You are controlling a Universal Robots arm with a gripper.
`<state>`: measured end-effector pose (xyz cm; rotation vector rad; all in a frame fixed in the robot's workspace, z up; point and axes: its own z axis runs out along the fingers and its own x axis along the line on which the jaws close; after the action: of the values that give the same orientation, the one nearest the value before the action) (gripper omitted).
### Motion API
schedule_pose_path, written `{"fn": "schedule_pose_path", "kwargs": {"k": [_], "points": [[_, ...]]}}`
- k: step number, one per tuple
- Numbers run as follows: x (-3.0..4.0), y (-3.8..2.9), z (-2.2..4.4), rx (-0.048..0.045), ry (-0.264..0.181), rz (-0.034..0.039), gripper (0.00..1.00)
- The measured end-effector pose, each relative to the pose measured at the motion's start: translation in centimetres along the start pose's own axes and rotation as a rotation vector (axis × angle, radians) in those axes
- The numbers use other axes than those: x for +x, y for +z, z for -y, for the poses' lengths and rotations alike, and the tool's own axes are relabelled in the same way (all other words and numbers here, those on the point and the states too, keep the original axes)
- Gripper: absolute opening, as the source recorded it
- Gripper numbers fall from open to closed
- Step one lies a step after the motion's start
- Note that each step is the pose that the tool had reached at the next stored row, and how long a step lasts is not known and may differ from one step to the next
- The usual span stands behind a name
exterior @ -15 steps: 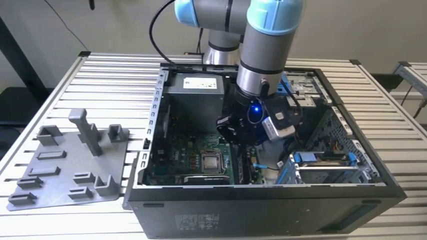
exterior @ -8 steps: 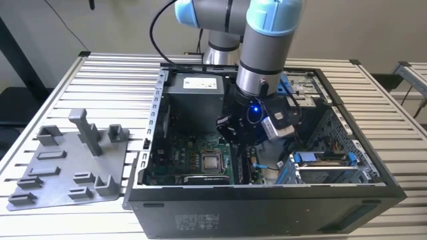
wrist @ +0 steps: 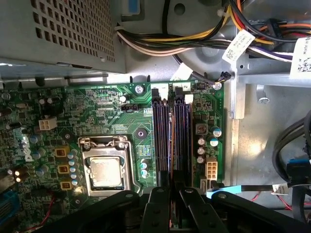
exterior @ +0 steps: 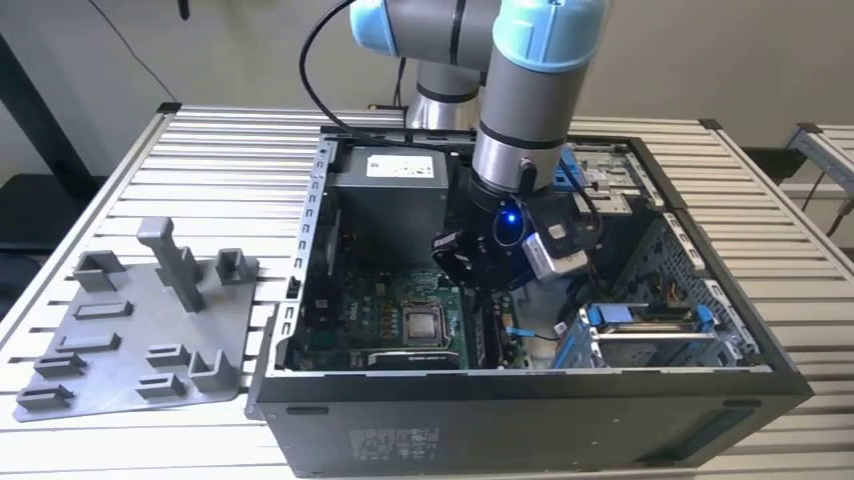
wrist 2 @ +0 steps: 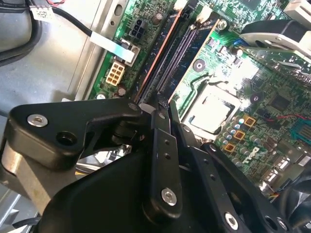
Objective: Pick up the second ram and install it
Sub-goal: 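Insert the second ram into the second slot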
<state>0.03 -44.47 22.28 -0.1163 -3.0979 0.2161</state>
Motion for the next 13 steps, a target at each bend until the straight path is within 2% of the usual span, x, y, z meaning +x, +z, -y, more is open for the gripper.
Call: {"fn": "schedule_pose_path", "kwargs": {"k": [13], "points": [[0.01, -0.16, -0.01, 0.0002, -0.007, -0.0006, 0.14]]}}
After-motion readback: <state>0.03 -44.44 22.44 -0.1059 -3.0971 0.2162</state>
